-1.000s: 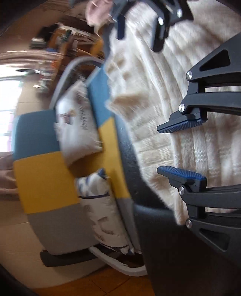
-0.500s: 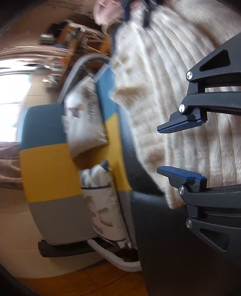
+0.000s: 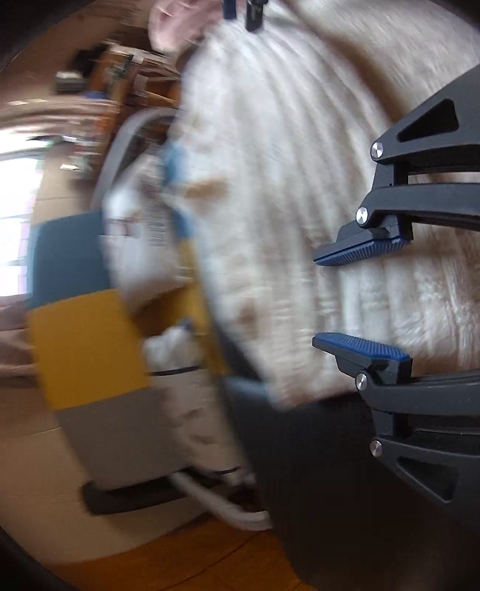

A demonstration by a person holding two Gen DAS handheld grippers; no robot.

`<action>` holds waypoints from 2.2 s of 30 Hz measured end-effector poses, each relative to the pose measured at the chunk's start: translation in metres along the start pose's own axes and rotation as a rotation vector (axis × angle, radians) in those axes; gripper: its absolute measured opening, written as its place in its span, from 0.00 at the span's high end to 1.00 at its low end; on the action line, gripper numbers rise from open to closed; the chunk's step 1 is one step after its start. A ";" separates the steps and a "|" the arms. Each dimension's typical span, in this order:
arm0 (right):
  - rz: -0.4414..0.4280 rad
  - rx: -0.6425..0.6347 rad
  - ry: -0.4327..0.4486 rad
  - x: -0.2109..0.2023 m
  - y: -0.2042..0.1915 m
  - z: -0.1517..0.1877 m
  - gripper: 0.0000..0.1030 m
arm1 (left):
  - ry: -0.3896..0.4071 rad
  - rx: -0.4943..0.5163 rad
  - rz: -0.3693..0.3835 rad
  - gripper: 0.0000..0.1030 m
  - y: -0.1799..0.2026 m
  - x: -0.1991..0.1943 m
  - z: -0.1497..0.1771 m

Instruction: Fold clothes

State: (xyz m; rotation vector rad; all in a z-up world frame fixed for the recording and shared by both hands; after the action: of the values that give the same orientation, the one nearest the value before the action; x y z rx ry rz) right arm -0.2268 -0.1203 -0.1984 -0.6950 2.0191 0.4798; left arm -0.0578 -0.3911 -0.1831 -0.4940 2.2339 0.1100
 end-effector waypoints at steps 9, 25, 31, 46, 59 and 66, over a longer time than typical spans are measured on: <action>-0.061 0.020 0.084 -0.036 -0.016 0.010 0.05 | 0.033 -0.086 0.035 0.63 -0.003 -0.049 0.016; -0.120 -0.039 0.007 -0.074 -0.078 0.098 0.02 | -0.031 -0.165 0.053 0.62 0.014 -0.127 0.103; -0.207 -0.006 0.018 -0.106 -0.077 0.136 0.02 | -0.110 -0.145 0.039 0.63 0.026 -0.127 0.132; -0.368 0.170 -0.005 -0.180 -0.031 0.264 0.02 | -0.107 -0.364 0.175 0.63 -0.037 -0.219 0.239; -0.488 0.280 0.019 -0.170 -0.016 0.289 0.02 | -0.148 -0.473 0.301 0.63 -0.040 -0.219 0.270; -0.510 0.266 0.010 -0.168 -0.024 0.286 0.02 | -0.145 -0.396 0.293 0.63 -0.022 -0.218 0.264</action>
State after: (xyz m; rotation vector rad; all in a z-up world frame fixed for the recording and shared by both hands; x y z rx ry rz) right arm 0.0430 0.0749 -0.1987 -1.0005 1.7793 -0.0896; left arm 0.2667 -0.2799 -0.1905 -0.3489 2.1306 0.7272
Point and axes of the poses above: each gripper's, at about its wrist camera, not at the fingertips, and x roughly the way its jaws point, y to its right, z to its underside, the point moved 2 cm from there along x, roughly the way its jaws point, and after that the axes turned 4 degrees about -x, right-handed, at the moved point
